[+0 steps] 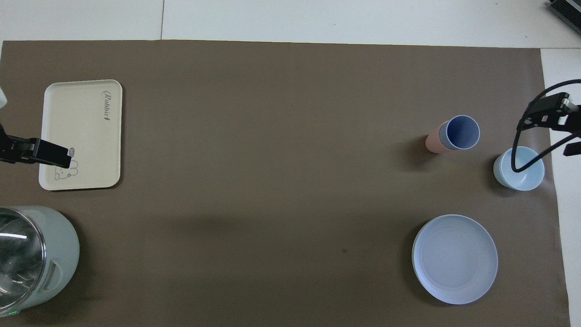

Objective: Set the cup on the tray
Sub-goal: 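Raise the right gripper and move it above the blue cup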

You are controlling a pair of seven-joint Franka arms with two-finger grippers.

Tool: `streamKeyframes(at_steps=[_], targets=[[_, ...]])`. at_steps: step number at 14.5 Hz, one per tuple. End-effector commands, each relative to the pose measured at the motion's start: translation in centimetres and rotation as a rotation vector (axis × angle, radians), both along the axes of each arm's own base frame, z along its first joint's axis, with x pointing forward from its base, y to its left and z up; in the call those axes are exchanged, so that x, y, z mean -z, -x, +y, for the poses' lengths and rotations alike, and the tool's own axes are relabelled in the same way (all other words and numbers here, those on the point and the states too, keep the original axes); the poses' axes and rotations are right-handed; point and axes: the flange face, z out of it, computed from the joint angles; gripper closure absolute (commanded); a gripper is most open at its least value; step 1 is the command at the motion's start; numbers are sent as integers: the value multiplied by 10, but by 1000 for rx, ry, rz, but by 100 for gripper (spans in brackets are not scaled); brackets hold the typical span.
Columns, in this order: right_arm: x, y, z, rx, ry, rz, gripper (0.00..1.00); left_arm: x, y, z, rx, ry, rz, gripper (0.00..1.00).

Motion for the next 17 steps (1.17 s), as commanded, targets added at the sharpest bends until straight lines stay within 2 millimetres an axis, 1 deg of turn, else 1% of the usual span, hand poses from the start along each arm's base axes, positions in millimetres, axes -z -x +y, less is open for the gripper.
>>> streamKeyframes(at_steps=[1,2,4,7,9,11,13,15,17], targets=[[29,-21,-31,189,-66,-2,4,0,6,2,-7,-18,-18,0],[42,-31,-45,258,-108,-3,4,1,6,1,-7,-18,-18,0],[71,-52,-58,345,-146,34,4,1,6,2,-7,-19,-15,0],[116,-85,-87,487,-212,80,4,1,8,1,-7,-19,-16,0],[144,-105,-97,591,-257,77,4,3,9,0,-5,-19,-13,0],[172,-113,-98,617,-276,110,4,4,9,-1,-4,-19,-12,0],[220,-119,-108,652,-320,173,4,4,11,-1,-4,-20,-12,0],[253,-122,-107,664,-336,219,4,8,12,-1,-4,-20,-6,0],[274,-124,-99,662,-355,239,4,7,13,-1,-4,-20,-7,0]])
